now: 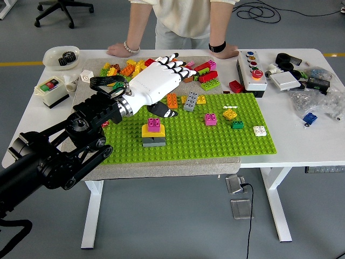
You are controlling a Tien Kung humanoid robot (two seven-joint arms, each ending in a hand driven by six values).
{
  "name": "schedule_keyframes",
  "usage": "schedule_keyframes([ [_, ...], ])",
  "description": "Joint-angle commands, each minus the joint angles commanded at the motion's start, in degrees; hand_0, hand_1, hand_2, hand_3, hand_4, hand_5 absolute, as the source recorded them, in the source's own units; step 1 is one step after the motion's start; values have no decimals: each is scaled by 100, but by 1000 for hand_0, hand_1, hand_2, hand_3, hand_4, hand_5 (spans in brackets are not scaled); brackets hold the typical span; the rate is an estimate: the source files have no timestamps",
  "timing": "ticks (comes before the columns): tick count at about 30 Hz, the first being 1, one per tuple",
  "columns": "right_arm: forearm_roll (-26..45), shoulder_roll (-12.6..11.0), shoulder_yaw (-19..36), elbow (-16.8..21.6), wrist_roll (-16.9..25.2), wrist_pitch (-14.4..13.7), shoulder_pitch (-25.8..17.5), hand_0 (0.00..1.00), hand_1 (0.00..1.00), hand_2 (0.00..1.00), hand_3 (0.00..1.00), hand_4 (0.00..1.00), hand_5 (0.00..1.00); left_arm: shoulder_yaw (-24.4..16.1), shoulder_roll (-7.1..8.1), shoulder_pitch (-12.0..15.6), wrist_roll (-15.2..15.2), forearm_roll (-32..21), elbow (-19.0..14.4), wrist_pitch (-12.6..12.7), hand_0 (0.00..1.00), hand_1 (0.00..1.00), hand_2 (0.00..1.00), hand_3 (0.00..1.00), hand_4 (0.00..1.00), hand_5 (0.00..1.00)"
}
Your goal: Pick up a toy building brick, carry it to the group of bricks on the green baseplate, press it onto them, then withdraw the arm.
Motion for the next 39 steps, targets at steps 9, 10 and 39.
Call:
schedule_keyframes([
  [9,11,5,25,0,-2,2,7,745,640,683,639,844,520,-642,109,383,-109,0,-202,-304,998,920,816,600,998,574],
  [10,20,6,22,0,2,0,4,745,640,683,639,844,520,-731,111,461,-102,0,-231,-367,998,920,816,600,998,574],
  [39,-25,25,40,0,4,16,-35,745,639,682,641,844,520,-1628,126,1819,-41,0,-825,-548,998,908,786,519,998,614],
])
